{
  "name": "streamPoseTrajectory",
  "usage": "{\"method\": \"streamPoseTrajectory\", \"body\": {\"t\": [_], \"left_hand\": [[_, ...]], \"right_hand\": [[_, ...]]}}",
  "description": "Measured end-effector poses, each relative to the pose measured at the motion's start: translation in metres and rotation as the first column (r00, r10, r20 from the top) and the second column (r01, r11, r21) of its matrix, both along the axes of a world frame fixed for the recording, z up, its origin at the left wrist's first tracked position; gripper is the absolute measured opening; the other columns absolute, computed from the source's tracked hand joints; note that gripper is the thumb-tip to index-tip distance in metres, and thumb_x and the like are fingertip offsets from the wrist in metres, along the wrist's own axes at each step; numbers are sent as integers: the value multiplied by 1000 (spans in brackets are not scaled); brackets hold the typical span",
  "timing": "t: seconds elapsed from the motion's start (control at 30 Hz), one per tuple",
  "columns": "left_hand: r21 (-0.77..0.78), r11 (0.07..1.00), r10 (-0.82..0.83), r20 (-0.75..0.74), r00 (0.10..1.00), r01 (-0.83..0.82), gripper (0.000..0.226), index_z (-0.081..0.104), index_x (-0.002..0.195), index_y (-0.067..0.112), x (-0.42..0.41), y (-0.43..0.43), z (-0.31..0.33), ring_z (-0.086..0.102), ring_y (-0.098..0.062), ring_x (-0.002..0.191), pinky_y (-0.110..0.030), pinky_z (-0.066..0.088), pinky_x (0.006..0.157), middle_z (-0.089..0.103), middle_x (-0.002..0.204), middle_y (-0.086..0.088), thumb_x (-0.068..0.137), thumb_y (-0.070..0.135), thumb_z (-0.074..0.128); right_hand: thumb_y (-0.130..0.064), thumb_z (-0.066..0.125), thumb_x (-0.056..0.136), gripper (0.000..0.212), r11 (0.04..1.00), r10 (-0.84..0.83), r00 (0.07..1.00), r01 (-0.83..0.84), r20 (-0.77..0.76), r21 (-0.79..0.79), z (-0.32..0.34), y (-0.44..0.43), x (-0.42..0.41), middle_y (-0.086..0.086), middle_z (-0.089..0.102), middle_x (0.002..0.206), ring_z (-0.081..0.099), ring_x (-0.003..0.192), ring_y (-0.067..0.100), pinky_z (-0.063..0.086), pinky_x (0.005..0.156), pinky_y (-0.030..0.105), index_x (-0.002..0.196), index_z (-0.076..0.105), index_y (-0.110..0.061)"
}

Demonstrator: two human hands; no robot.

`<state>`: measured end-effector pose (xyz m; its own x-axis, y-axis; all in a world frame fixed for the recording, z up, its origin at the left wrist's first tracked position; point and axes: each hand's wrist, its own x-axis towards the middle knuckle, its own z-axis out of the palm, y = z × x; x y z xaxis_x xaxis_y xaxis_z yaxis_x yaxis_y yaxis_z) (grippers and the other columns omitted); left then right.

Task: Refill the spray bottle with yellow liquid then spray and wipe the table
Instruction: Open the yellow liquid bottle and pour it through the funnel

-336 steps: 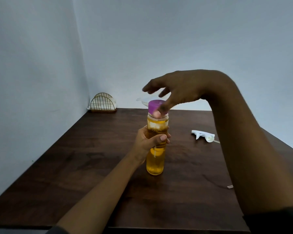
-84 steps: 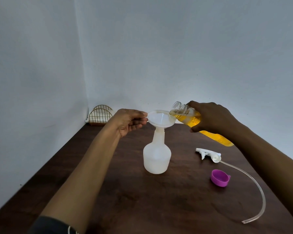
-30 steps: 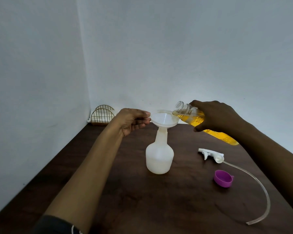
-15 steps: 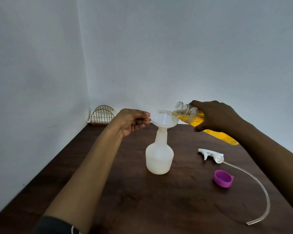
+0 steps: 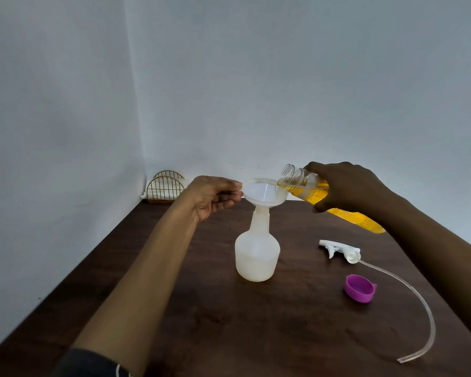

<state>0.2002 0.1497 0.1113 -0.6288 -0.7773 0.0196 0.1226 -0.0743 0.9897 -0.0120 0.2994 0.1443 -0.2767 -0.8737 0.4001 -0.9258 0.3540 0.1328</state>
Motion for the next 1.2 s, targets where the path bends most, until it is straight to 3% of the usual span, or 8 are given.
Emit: {"method": "streamPoseTrajectory", "body": {"t": [1.2], "left_hand": [[-5,1000,-9,-2,1000,9,4,67,80,3,1,-2,0,65,-6,47,-16,51,44,69,55,-2,82,3,64]], "right_hand": [[-45,79,63,78,999,-2,1000,2,-25,32,4,-2,1,-2,62,112,53,103,24,32,64,28,130,40,-35]]}}
